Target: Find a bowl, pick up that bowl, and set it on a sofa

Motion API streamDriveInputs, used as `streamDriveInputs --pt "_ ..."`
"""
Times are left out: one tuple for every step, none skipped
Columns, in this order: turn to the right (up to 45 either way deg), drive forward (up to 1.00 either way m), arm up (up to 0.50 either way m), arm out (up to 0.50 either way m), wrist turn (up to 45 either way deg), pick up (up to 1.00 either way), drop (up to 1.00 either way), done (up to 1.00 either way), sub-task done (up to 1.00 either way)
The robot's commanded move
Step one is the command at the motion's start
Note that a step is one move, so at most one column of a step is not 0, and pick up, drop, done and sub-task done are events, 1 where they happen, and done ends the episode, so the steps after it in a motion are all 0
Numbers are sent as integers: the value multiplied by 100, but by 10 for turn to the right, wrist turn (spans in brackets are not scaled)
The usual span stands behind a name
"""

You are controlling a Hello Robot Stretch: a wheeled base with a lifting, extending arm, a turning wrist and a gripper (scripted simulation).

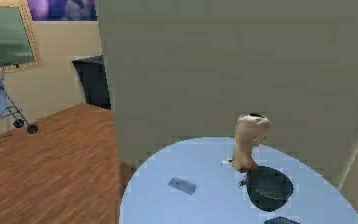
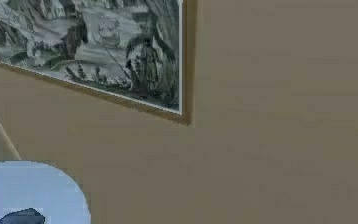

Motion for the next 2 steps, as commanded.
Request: streamDriveInputs --pt "-450 0 0 0 0 0 0 0 0" --pt "-150 0 0 0 0 0 0 0 0"
